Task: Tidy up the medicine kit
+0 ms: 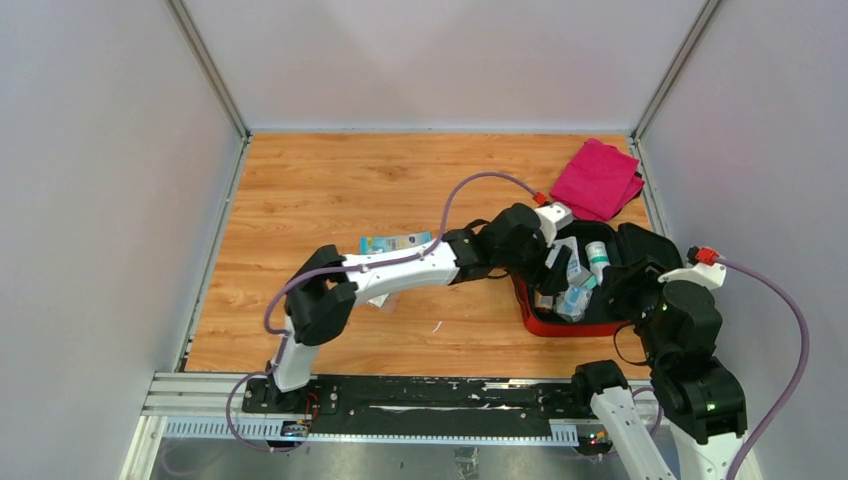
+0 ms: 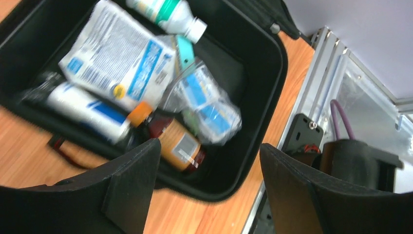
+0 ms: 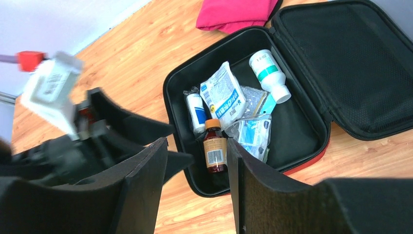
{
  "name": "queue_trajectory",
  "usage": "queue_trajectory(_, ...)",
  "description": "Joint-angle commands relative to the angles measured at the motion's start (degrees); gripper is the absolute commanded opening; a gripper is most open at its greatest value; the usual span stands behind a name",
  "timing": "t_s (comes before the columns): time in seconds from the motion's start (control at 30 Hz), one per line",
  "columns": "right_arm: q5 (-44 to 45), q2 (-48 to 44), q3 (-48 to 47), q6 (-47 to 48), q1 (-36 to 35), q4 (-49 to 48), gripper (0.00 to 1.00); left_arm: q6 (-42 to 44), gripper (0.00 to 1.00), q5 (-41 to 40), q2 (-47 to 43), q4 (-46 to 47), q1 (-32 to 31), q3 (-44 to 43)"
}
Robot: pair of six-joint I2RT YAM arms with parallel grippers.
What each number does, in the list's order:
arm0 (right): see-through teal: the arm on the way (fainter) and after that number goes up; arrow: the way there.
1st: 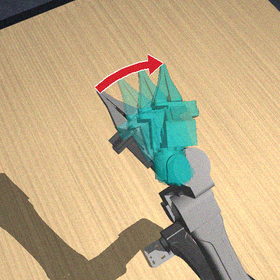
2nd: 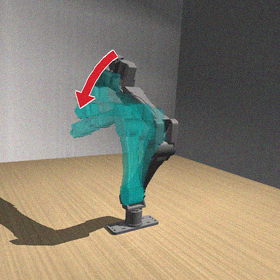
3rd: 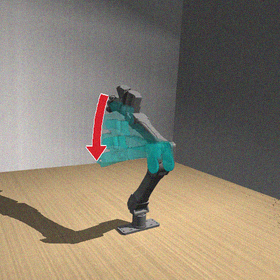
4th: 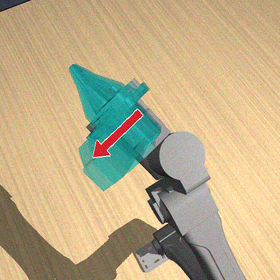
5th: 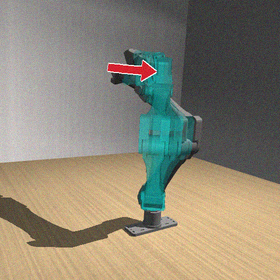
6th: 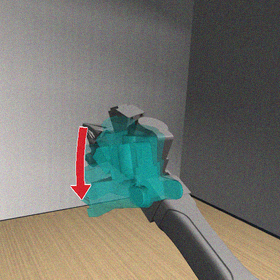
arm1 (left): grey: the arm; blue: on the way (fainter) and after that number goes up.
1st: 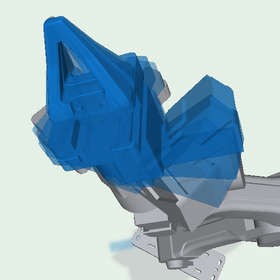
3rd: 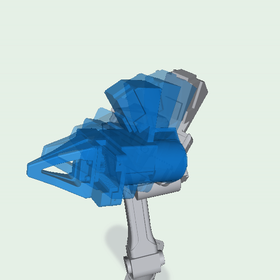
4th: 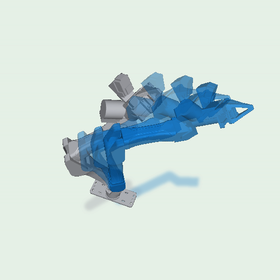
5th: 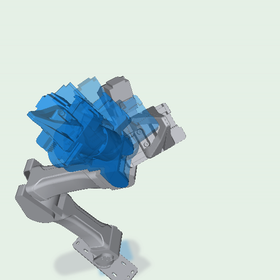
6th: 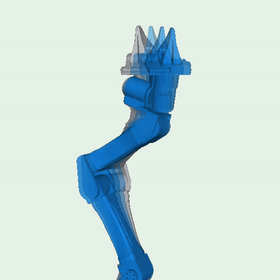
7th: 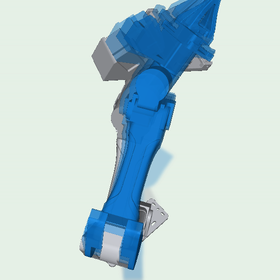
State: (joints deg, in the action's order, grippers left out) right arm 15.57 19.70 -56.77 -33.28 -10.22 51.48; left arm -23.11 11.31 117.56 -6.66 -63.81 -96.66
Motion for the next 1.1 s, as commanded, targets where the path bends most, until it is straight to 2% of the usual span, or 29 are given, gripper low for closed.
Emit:
queue_trajectory(0.0,-0.81,0.18,1.78,-0.81,0.62,-0.18,0.53,0.15,0.8,-7.89,-11.23,-1.58,2.55,9.38)
queue_trajectory(0.13,-5.06,1.48,3.58,-0.95,0.64,-3.07,0.53,-2.64,0.79,-14.86,-22.42,-1.89,7.05,21.63)
queue_trajectory(0.27,-13.95,5.14,6.3,2.34,0.64,-9.18,0.54,-7.89,0.8,-24.25,-32.69,-4.48,11.53,32.97)
queue_trajectory(0.4,-26.35,12.0,8.0,5.27,0.64,-16.84,0.54,-11.89,0.8,-26.24,-41.78,-7.17,18.48,40.88)
queue_trajectory(0.47,-29.09,15.9,7.94,6.0,0.51,-18.66,0.55,-12.6,0.8,-27.13,-44.89,-9.4,20.78,43.37)
queue_trajectory(0.6,-32.59,27.36,5.17,10.26,-3.5,-21.73,0.57,-12.84,0.8,-29.15,-51.59,-15.26,25.83,46.38)
queue_trajectory(0.67,-31.08,33.24,2.5,12.99,-8.04,-22.63,0.59,-12.75,0.8,-30.64,-54.61,-18.69,28.23,47.17)
queue_trajectory(0.8,-28.33,46.91,-5.06,19.82,-17.29,-23.71,0.6,-11.48,0.87,-34.67,-59.8,-25.23,32.47,47.96)
queue_trajectory(0.87,-28.57,54.8,-9.81,22.89,-20.83,-24.5,0.6,-10.3,0.9,-36.9,-62.46,-28.64,33.39,47.83)
queue_trajectory(1.07,-37.34,74.39,-25.37,34.82,-25.2,-23.35,0.6,-7.62,0.94,-41.98,-68.93,-34.16,33.49,47.44)
